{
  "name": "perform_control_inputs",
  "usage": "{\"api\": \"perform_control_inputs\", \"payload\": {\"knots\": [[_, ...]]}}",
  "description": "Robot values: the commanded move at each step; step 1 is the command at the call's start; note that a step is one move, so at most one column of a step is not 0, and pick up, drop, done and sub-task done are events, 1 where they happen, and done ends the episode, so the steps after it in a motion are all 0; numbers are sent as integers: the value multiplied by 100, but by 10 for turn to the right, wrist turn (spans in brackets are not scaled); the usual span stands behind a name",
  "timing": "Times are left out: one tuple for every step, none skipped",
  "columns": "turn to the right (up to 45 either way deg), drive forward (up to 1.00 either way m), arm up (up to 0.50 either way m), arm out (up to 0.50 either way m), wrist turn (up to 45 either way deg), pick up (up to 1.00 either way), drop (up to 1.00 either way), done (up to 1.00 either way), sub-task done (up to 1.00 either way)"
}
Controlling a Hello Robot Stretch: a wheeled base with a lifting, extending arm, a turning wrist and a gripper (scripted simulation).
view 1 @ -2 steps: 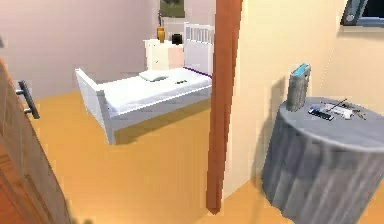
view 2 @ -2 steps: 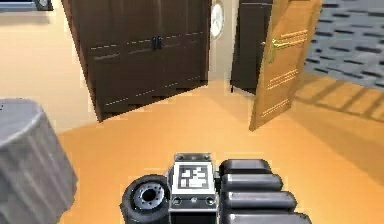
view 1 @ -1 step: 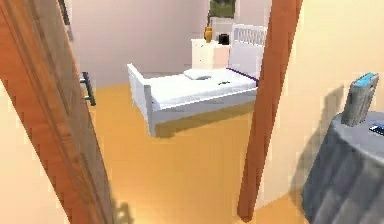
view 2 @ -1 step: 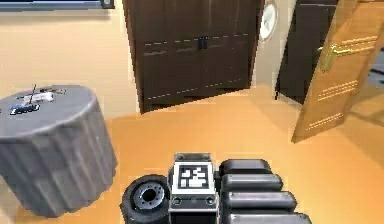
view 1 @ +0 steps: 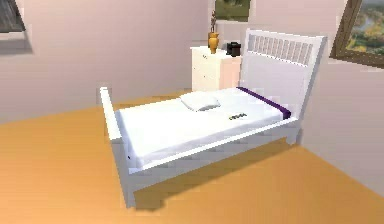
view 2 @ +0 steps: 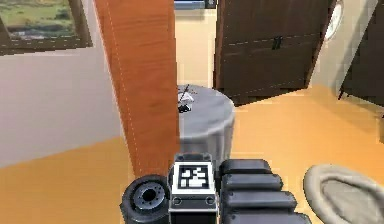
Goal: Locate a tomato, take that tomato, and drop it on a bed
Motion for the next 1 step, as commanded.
{"api": "perform_control_inputs", "payload": {"knots": [[-60,0,0,0,0,0,0,0,0]]}}
